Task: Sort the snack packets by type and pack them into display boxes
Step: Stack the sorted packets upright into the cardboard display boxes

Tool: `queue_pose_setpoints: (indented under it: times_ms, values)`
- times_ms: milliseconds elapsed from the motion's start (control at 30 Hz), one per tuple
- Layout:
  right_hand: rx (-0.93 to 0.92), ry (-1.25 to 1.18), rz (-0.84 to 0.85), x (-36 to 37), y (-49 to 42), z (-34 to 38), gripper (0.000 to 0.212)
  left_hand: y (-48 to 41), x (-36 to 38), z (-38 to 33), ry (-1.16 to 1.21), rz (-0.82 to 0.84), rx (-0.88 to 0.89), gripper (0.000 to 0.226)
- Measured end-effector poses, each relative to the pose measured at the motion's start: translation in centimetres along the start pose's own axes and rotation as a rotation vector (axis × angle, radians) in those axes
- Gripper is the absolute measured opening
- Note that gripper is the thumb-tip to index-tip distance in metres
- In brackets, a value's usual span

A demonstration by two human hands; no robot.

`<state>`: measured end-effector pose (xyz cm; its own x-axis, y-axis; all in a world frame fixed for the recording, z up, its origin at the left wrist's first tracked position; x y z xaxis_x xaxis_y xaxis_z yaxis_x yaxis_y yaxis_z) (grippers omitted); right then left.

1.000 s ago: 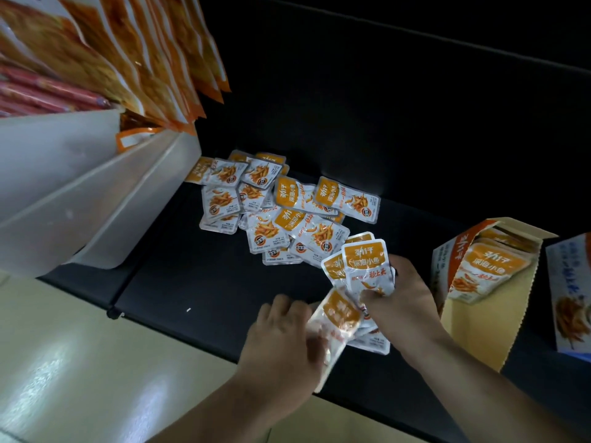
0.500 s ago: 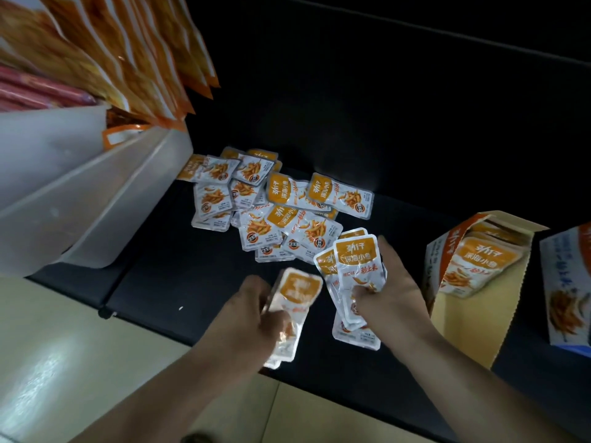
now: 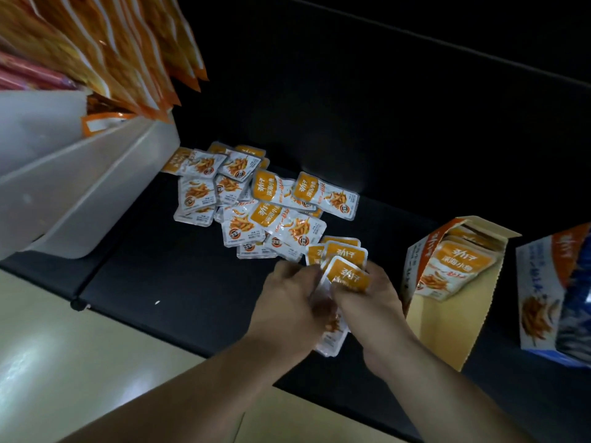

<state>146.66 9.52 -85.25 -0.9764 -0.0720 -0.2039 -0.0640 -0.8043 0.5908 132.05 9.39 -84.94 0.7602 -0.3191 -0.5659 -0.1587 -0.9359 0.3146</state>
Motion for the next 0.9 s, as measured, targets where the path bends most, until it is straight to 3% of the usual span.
queue_pose_setpoints:
  times_ms: [100, 233, 300, 433, 633, 733, 900]
  values:
    - [-0.009, -0.013, -0.029, -0.5, 0.3, 0.2, 0.042, 0.6, 0.1, -1.0, 0.142, 0.05, 0.027, 0.041]
    - [-0.061, 0.002, -0.034, -1.1, 2.6, 0.7, 0.05, 1.3, -0.3, -1.0, 0.627, 0.113, -0.063, 0.064]
    - [-0.108, 0.023, -0.019, -1.4, 3.8, 1.5, 0.062, 1.8, -0.2, -2.0, 0.68, 0.194, -0.026, 0.062]
    - [-0.198, 0.095, 0.05, -1.9, 5.1, 3.3, 0.073, 2.8, -0.9, -5.3, 0.644, 0.322, 0.104, 0.061]
    - [-0.325, -0.056, 0.139, -2.6, 7.1, 7.2, 0.101, 3.9, -1.7, -11.0, 0.433, 0.346, 0.272, 0.097]
    - [-0.439, -0.091, 0.182, -4.1, 8.4, 9.9, 0.107, 4.2, -1.8, -13.9, 0.436, 0.382, 0.305, 0.089]
    - [-0.614, 0.03, 0.153, -8.1, 10.5, 12.4, 0.124, 3.4, -1.7, -14.6, 0.477, 0.277, 0.404, 0.066]
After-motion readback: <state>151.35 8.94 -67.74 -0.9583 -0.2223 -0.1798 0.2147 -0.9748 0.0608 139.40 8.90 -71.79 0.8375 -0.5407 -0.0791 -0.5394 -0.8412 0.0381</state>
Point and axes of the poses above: each hand's wrist, its own y-axis away from the middle knuckle, its own x-axis out of the palm, z = x × y, the point moved 8 cm from there along -y, towards the middle knuckle, and after that the axes turned 8 degrees about z, right-handed, at the moved point
